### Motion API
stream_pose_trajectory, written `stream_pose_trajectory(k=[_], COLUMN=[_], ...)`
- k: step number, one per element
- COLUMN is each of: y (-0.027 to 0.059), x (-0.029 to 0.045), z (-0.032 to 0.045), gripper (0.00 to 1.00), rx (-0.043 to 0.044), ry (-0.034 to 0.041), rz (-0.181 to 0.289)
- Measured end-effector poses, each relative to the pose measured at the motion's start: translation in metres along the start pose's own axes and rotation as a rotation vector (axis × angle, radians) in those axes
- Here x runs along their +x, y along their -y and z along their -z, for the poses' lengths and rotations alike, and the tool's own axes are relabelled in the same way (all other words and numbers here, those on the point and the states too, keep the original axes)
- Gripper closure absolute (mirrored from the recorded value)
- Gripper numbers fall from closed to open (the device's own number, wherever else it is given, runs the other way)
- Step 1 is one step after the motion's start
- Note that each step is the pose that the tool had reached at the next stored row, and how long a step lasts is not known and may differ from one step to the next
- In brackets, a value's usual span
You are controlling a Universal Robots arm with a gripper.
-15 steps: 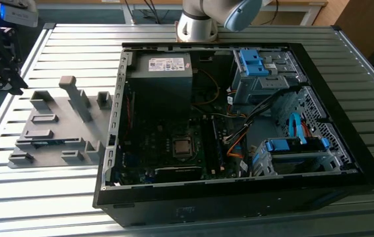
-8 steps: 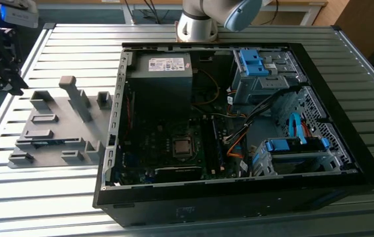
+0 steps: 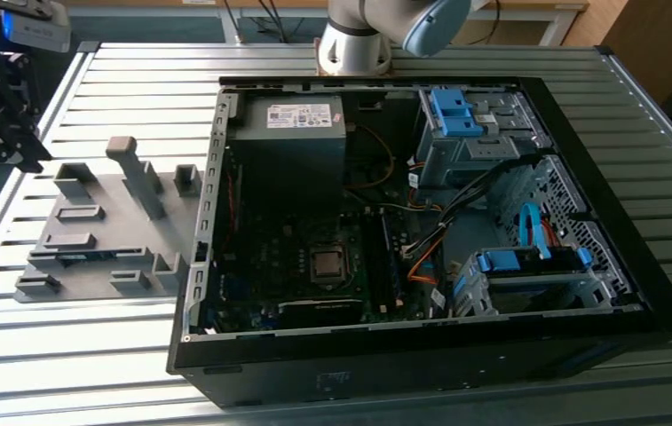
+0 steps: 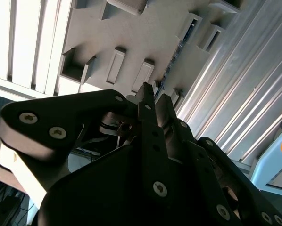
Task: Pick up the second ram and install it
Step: 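Pick up the second ram and move it above second insertion slot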
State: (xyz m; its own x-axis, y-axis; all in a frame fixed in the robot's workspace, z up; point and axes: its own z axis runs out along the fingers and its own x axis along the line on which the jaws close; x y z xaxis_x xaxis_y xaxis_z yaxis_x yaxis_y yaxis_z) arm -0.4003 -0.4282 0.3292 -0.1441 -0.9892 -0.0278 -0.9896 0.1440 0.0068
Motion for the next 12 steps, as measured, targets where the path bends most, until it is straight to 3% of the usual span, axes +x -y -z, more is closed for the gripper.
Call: stream_pose_trajectory(k=[12], y=[0.0], x=[0.0002], z=[-0.0032], gripper=[0.75], rx=[0.0001], ry=[0.0002], rz=[0.0])
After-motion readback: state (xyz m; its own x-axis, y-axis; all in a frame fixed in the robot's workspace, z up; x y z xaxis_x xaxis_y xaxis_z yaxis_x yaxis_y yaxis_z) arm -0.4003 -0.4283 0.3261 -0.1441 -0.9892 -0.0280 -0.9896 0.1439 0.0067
